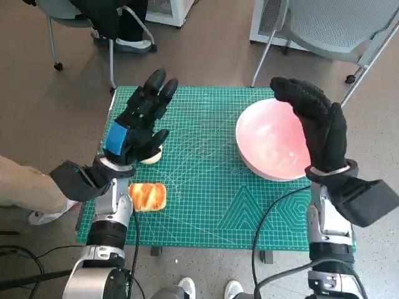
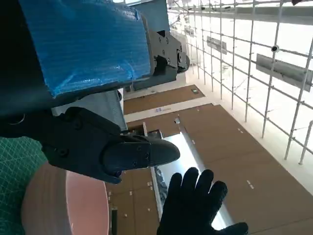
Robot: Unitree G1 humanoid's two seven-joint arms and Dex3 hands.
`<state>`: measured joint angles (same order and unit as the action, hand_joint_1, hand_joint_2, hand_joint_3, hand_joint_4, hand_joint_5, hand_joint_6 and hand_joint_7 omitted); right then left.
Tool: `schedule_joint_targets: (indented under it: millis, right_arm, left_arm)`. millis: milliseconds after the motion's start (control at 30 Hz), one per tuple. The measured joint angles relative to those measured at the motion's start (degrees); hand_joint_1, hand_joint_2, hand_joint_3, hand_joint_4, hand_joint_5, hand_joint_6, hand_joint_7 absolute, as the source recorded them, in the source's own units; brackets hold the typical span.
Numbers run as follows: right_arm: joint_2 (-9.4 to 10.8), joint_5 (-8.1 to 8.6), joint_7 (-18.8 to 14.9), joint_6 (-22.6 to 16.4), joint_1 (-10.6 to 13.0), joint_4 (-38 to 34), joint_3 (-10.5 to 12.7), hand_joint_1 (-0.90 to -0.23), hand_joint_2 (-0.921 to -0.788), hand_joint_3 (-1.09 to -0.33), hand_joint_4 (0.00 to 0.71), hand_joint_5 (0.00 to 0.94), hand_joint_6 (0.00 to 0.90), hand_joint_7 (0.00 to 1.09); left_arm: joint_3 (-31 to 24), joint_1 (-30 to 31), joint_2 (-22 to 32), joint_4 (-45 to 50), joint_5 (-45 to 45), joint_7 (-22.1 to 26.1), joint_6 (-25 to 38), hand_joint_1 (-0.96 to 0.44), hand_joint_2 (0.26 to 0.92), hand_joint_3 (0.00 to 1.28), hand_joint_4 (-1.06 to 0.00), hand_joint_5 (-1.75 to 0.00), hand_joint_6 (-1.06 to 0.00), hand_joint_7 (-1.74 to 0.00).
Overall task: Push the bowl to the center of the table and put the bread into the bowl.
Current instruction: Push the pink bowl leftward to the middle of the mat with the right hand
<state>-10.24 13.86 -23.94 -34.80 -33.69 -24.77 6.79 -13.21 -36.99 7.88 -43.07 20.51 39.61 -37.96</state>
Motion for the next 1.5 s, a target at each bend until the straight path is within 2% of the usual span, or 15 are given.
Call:
schedule_joint_targets:
  millis: [533, 733, 1033, 1267, 1500]
  right_arm:
    - [-0.01, -0.03, 0.0, -0.11, -0.04, -0.28, 0.16, -0.698, -0.921, -0.757, 0.142, 0.001, -0.001, 0.43]
    - [-0.73, -0.04, 0.0, -0.94, -0.76, -1.99, 1.21, -0.691, -0.921, -0.754, 0.147, 0.003, 0.002, 0.43]
    - [-3.66, 0.7, 0.12, -4.08, -5.17, -11.56, 5.62, -0.679, -0.921, -0.754, 0.158, 0.007, 0.016, 0.43]
    - [-4.42, 2.82, -0.05, -6.96, -9.61, -22.15, 9.05, -0.706, -0.921, -0.806, 0.159, 0.005, 0.029, 0.41]
    - [-5.3, 4.58, -1.26, -7.59, -13.17, -30.62, 11.86, -0.729, -0.921, -0.832, 0.154, 0.001, 0.039, 0.39]
  left_arm:
    - [0.0, 0.01, 0.14, -0.78, -0.03, 0.05, -0.01, -0.62, 0.921, 0.4, -0.16, 0.0, -0.25, -0.03]
    - [0.0, 0.01, 0.17, -1.04, -0.03, 0.09, -0.01, -0.62, 0.921, 0.39, -0.16, 0.0, -0.25, -0.03]
    - [-0.05, 0.01, 0.42, -1.83, -0.05, 0.07, -0.31, -0.62, 0.921, 0.4, -0.16, 0.0, -0.24, -0.03]
    - [-0.04, 0.0, 0.47, -2.33, -0.06, 0.1, -0.54, -0.62, 0.921, 0.4, -0.16, 0.0, -0.25, -0.02]
    - [-0.09, 0.0, 0.49, -2.55, -0.06, 0.12, -0.61, -0.62, 0.921, 0.4, -0.16, 0.0, -0.25, -0.02]
